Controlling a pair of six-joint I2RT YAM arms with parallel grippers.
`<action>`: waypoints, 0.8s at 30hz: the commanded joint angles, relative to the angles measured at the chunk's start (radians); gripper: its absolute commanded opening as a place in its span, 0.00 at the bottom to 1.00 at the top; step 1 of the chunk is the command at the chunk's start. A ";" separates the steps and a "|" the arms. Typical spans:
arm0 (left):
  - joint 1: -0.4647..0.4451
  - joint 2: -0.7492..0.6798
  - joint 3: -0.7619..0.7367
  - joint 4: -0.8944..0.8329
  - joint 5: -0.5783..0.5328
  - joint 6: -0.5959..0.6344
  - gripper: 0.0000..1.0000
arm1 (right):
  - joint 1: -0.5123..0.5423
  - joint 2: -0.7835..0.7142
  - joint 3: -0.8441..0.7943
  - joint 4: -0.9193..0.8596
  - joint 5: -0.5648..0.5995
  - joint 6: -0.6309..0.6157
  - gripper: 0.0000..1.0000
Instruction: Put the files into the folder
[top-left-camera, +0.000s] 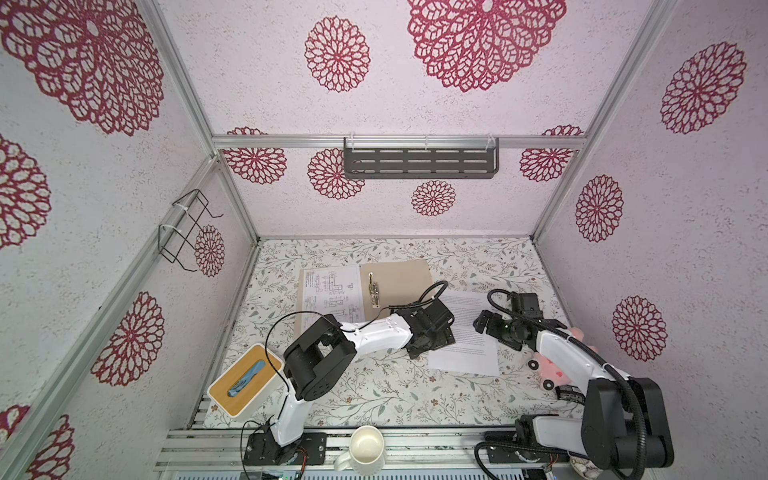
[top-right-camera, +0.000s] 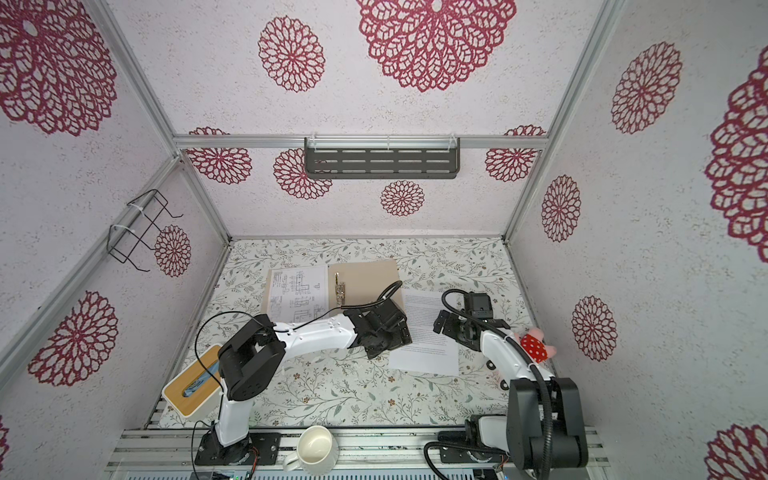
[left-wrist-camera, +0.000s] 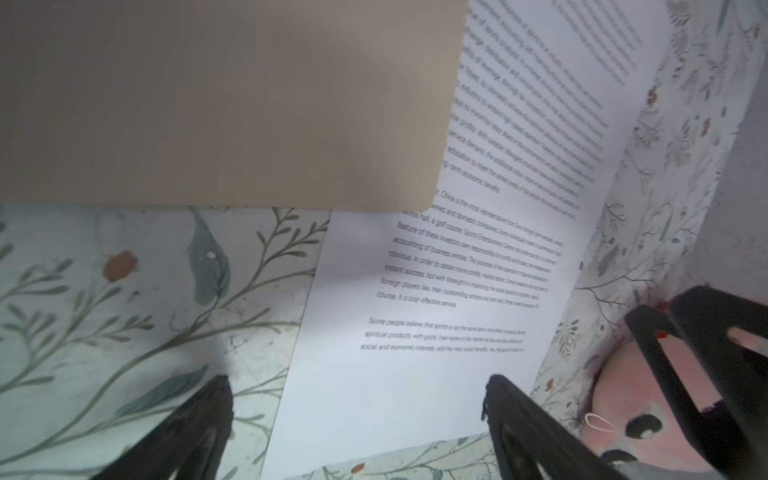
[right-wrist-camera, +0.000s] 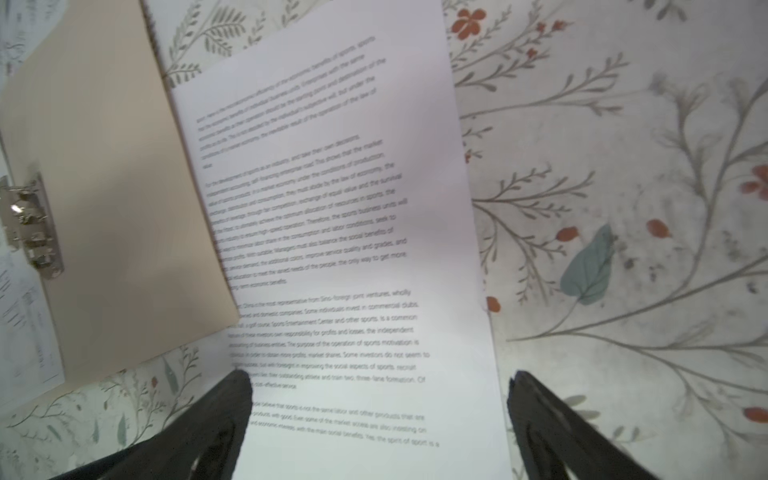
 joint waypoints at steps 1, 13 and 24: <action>-0.001 0.020 0.039 -0.033 -0.003 0.015 0.98 | -0.032 0.026 0.022 0.003 0.033 -0.061 0.99; -0.012 0.080 0.097 -0.033 0.054 0.040 0.98 | -0.049 0.080 -0.052 0.091 -0.059 -0.048 0.95; -0.016 0.126 0.113 -0.051 0.120 0.050 0.98 | -0.050 0.100 -0.108 0.111 -0.126 -0.023 0.92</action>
